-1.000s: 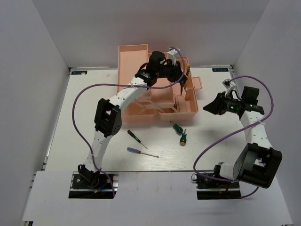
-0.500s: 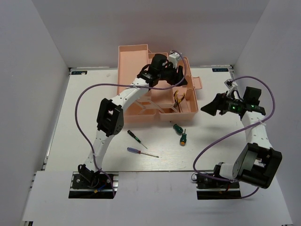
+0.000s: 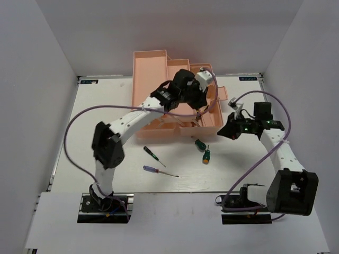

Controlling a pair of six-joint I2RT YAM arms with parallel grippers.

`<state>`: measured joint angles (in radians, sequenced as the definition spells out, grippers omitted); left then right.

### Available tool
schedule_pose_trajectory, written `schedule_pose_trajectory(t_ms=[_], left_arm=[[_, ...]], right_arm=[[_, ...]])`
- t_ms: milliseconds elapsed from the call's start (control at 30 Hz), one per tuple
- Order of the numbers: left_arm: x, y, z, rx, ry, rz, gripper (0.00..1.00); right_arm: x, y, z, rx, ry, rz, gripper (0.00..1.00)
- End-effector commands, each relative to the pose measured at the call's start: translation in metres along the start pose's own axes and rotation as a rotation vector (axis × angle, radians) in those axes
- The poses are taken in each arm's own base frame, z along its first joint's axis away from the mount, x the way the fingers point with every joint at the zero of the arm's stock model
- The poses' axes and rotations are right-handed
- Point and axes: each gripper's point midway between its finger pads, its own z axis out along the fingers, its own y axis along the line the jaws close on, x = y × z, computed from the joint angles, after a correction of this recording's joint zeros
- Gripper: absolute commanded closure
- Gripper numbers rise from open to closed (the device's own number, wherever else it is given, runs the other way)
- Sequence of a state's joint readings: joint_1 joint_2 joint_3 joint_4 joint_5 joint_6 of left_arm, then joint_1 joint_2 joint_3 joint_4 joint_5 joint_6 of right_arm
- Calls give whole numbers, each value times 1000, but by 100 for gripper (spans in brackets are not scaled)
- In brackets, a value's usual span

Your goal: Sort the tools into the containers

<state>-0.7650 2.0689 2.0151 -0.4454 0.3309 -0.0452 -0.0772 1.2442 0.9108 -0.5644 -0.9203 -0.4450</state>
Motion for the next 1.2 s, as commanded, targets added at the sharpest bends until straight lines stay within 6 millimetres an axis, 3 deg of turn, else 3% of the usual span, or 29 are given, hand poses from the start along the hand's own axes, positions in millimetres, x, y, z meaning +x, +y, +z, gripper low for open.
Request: schedule_pose_trajectory(t_ms=[0, 33, 100, 133, 167, 200, 233, 267, 300, 400, 533, 633, 667, 833, 867, 1033, 1067, 1167], left_arm=[[-4, -24, -80, -192, -2, 151, 82], [7, -26, -90, -209, 13, 144, 70], [39, -30, -116, -241, 45, 109, 60], [72, -33, -118, -235, 100, 91, 54], [84, -39, -125, -229, 110, 63, 52], [76, -44, -142, -226, 55, 49, 52], [104, -48, -145, -219, 97, 36, 51], [110, -52, -151, -208, 91, 10, 47], [116, -53, -158, -220, 90, 0, 47], [137, -54, -177, -245, 73, -38, 41], [169, -56, -181, -246, 113, -87, 40], [178, -60, -175, -238, 106, -119, 40], [179, -60, -174, -237, 98, -130, 28], [189, -59, -155, -278, 93, -192, 28], [183, -58, -154, -286, 68, -203, 27], [184, -51, -144, -370, 12, -280, 27], [178, -49, -143, -383, -16, -299, 20], [180, -42, -136, -449, -32, -353, 19]], right_arm=[[35, -1, 15, 118, 142, -56, 100], [37, 0, 18, 133, 153, -47, 100], [55, 4, 29, 178, 227, -13, 100], [62, 5, 33, 186, 249, 5, 100], [69, 4, 39, 229, 294, -16, 100], [76, 5, 44, 251, 299, 44, 96], [84, 5, 45, 271, 317, 53, 89], [85, 11, 55, 258, 318, 33, 82], [96, 14, 58, 257, 340, 72, 69], [106, 24, 69, 267, 365, 82, 52], [105, 19, 72, 338, 390, 64, 46], [112, 19, 74, 359, 421, 62, 45], [113, 18, 74, 373, 432, 51, 45], [120, 10, 74, 461, 468, 50, 45], [122, 10, 74, 463, 473, 47, 45], [128, 8, 73, 491, 504, 47, 54], [128, 8, 73, 492, 505, 50, 56], [128, 9, 71, 491, 511, 54, 68]])
